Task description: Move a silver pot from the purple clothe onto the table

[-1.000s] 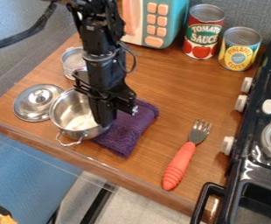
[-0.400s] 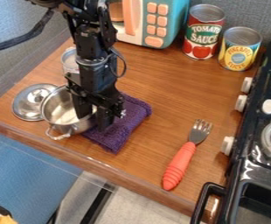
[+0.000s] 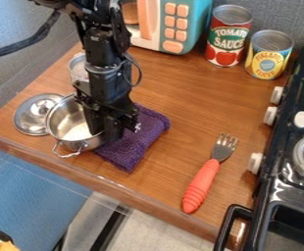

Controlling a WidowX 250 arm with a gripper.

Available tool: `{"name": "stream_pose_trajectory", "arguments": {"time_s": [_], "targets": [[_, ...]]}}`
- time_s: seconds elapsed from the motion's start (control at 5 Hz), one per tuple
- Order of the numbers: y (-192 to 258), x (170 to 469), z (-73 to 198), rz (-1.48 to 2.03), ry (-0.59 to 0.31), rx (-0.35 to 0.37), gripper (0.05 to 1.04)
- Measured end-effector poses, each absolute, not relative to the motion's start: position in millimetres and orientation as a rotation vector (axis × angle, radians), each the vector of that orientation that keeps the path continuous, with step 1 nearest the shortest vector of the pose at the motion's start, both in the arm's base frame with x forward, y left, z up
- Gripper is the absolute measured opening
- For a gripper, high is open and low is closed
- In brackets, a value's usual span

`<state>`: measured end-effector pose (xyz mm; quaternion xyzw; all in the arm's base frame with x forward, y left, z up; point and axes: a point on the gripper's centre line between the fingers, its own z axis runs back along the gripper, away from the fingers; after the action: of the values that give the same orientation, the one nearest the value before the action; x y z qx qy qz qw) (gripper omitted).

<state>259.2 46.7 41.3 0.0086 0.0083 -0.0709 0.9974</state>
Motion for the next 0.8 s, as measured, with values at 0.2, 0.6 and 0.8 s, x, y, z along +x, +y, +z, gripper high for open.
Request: {"name": "stream_pose_trajectory", "arguments": {"time_s": [0.2, 0.6, 0.8], "targets": [[48.6, 260.3, 44.7, -0.143, 0.022, 0.006, 0.144], [53.5, 292.2, 75.5, -0.140, -0.056, -0.002, 0.071], [43.8, 328.0, 83.5, -0.139, -0.089, -0.028, 0.071]]}}
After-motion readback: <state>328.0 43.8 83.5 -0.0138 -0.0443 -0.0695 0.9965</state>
